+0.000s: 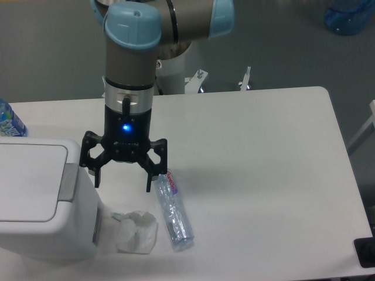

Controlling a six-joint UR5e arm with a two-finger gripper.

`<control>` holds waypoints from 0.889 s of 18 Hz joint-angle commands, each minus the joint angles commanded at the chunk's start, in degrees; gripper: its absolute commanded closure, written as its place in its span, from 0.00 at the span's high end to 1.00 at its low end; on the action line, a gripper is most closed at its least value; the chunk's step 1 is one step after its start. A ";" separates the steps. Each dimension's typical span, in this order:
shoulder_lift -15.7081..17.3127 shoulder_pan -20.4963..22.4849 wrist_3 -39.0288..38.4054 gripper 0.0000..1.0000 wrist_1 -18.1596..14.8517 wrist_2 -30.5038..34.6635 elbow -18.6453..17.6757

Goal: Open the trash can
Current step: 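Move the open gripper over toward the white trash can lid, then lower the gripper onto the lid edge and lift it open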

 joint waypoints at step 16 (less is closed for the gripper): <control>-0.44 -1.76 0.09 1.00 0.09 0.00 -0.61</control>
